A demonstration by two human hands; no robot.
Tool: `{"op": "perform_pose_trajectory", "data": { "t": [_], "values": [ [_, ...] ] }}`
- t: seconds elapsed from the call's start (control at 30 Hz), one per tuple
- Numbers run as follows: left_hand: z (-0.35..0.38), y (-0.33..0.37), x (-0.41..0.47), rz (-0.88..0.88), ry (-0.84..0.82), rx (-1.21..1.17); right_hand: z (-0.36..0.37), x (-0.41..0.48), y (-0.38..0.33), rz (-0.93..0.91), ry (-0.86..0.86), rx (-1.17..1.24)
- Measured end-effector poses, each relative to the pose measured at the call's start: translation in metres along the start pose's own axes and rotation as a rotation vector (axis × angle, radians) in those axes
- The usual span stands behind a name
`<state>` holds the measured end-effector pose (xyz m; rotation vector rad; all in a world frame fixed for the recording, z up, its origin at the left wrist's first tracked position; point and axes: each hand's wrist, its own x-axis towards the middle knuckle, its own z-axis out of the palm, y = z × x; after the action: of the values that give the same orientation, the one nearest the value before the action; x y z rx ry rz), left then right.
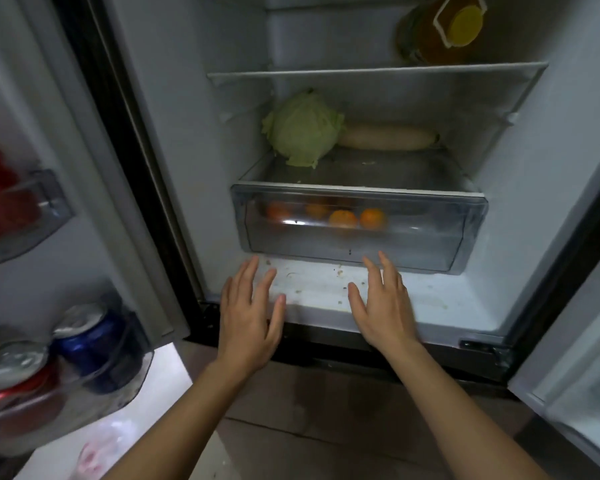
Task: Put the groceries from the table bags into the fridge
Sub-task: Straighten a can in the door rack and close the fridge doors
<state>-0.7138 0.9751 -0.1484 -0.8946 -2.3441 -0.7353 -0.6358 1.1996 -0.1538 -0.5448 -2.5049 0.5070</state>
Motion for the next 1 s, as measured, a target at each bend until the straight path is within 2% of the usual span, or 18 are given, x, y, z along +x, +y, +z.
{"op": "perform_pose_trajectory", "data": {
  "t": [0.1, 0.37, 0.43, 0.53, 0.63, 0.7, 0.8, 0.87, 0.93, 1.0],
  "values": [
    [-0.038, -0.001, -0.029, -0.043, 0.097, 0.062, 0.023, -0.012, -0.034, -0.076, -0.021, 0.133],
    [-0.184, -0.014, -0.037, 0.224, 0.484, 0.307, 0.044, -0.054, -0.162, -0.36, -0.015, 0.385],
    [-0.216, -0.03, -0.046, 0.246, 0.587, 0.342, 0.039, -0.068, -0.192, -0.416, -0.003, 0.43],
    [-0.257, -0.062, -0.064, 0.12, 0.754, 0.296, 0.034, -0.088, -0.231, -0.519, 0.07, 0.451],
    [-0.288, -0.099, -0.069, -0.17, 0.871, 0.078, 0.034, -0.108, -0.265, -0.618, 0.118, 0.413],
    [-0.305, -0.122, -0.065, -0.42, 0.808, -0.138, 0.036, -0.12, -0.288, -0.679, 0.14, 0.359],
    [-0.314, -0.153, -0.062, -0.658, 0.512, -0.432, 0.039, -0.14, -0.324, -0.695, 0.117, 0.32],
    [-0.315, -0.163, -0.064, -0.702, 0.352, -0.546, 0.043, -0.154, -0.342, -0.668, 0.036, 0.284],
    [-0.314, -0.17, -0.068, -0.688, 0.29, -0.574, 0.046, -0.165, -0.354, -0.612, -0.053, 0.213],
    [-0.316, -0.177, -0.068, -0.673, 0.259, -0.609, 0.047, -0.172, -0.357, -0.58, -0.071, 0.149]
  ]
}}
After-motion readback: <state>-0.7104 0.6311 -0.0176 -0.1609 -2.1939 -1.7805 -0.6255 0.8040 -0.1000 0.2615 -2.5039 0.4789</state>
